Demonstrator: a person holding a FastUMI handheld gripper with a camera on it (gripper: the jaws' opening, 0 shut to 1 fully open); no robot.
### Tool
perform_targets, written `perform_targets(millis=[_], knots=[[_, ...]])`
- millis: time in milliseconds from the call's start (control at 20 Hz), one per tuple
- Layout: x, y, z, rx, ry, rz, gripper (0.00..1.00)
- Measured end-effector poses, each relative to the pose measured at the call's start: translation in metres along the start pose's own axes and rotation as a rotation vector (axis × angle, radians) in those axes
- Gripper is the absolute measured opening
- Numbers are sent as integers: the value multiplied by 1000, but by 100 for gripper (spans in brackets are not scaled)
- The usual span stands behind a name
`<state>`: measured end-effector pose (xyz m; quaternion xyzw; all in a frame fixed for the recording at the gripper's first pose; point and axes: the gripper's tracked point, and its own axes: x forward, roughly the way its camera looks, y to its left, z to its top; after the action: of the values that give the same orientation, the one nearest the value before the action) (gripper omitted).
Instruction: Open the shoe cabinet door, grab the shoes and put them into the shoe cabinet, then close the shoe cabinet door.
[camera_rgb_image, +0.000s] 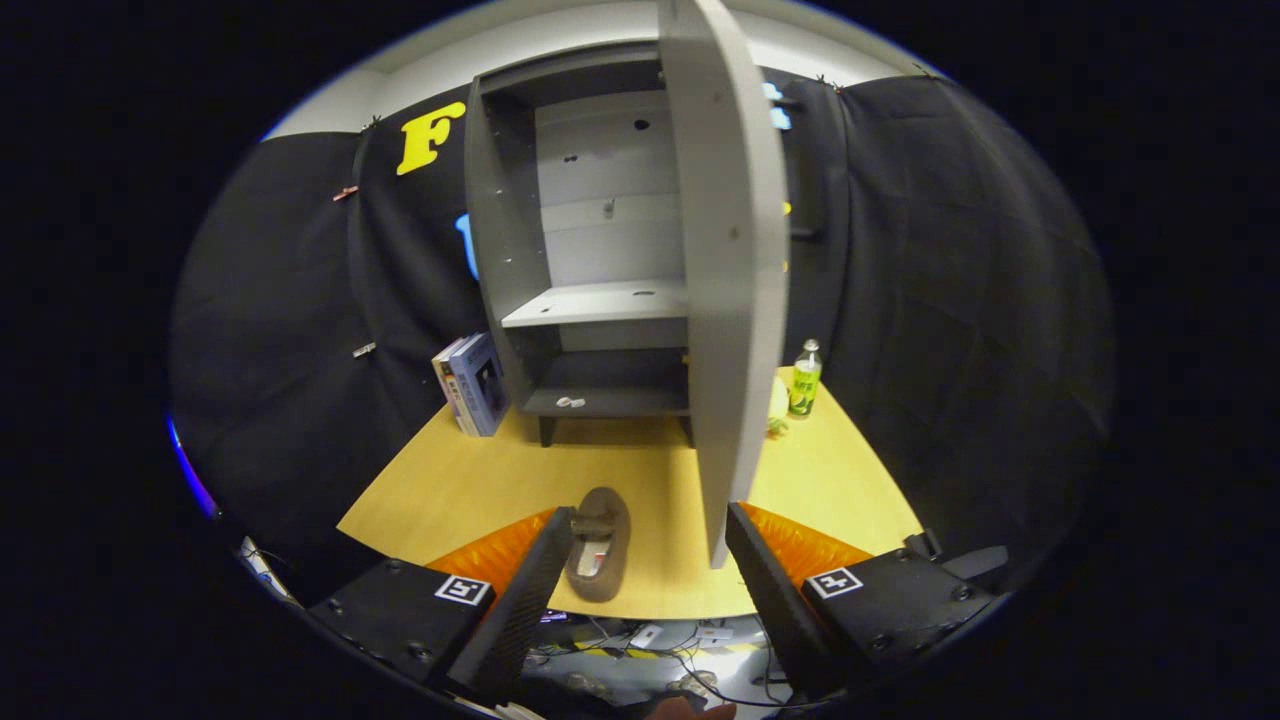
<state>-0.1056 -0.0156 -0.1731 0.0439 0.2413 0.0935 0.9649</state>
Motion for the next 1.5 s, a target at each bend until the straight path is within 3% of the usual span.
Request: perform_targets(millis=[400, 700, 1000, 1200, 1250, 1350, 1400, 1450, 1500], knots=[[102, 67, -99, 12, 224, 89, 99], [179, 68, -164, 38, 335, 24, 99], [248, 61, -197, 54, 320, -59, 97], [280, 44, -190, 29, 221, -152, 71], [283, 38, -190, 17, 214, -181, 58], [285, 43, -187, 42, 205, -157, 31], [282, 45, -188, 56, 207, -161, 31], [287, 44, -188, 54, 209, -154, 10], [286, 44, -187, 47, 210, -148, 10]])
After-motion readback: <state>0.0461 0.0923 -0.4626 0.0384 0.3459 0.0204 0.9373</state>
